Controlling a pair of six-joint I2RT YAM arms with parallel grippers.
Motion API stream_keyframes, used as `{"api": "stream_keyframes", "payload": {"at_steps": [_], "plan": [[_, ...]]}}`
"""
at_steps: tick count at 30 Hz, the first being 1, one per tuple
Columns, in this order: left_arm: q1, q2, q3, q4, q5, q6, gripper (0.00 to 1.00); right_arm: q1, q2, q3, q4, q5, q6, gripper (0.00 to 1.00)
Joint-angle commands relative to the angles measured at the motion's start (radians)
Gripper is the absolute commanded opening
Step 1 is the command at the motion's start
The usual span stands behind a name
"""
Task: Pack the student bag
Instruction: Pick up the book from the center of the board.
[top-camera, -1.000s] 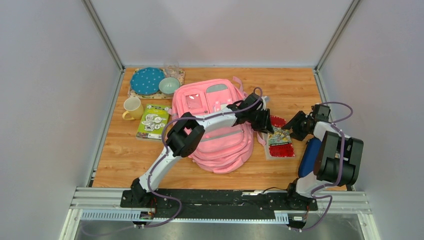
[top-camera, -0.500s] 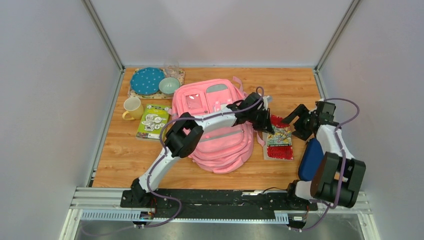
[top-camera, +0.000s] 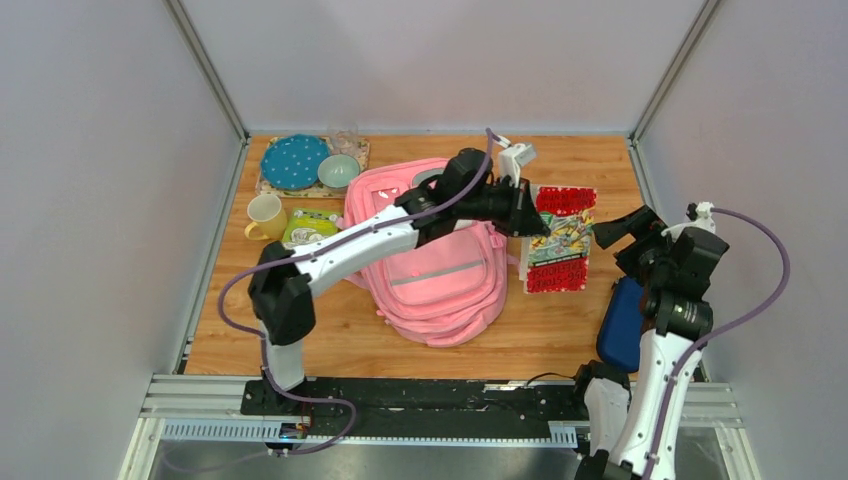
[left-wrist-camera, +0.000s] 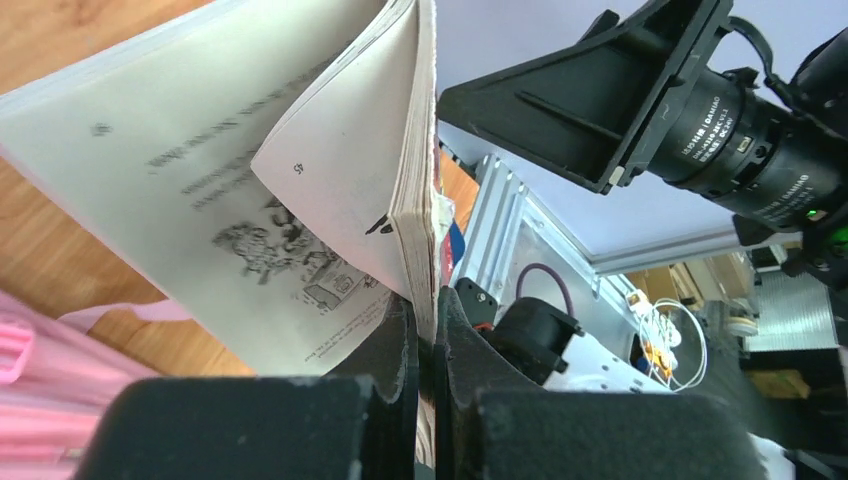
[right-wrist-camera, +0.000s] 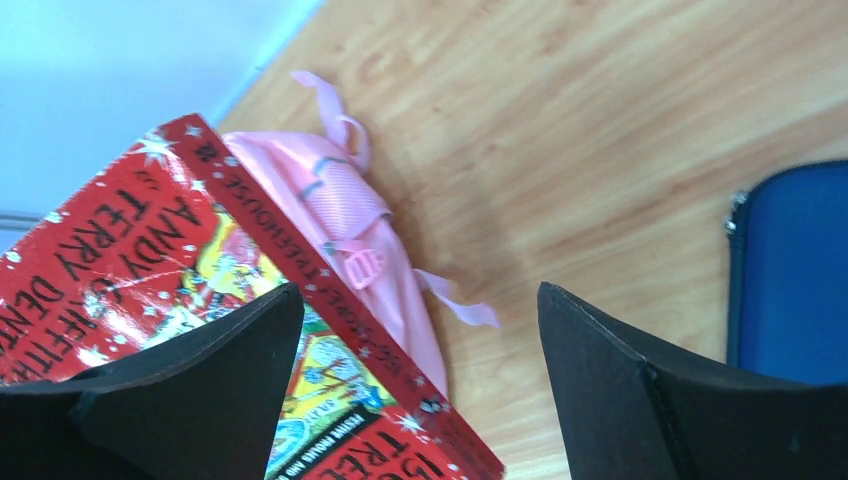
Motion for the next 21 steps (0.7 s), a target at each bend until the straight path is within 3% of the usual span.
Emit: {"api": "stream_keyframes", "payload": {"at_steps": [1,6,10,18,21], "plan": [[0.019,-0.233,-0.151,0.139,-0.015,0.040,0.00,0.000,-0.085,0.045,0.017,-0.154,0.037,0.90],[0.046,-0.389,-0.272,0.159,-0.030,0.082,0.00,0.001,-0.096,0.050,0.097,-0.478,0.051,0.91],[0.080,-0.518,-0.398,0.172,-0.021,0.099,0.00,0.008,-0.109,0.004,0.204,-0.646,0.100,0.91],[0.130,-0.638,-0.545,0.198,-0.012,0.080,0.00,0.087,-0.136,-0.004,0.284,-0.740,0.097,0.93],[0.131,-0.647,-0.562,0.211,0.013,0.076,0.00,0.194,-0.103,0.068,0.093,-0.636,-0.094,0.92]]}}
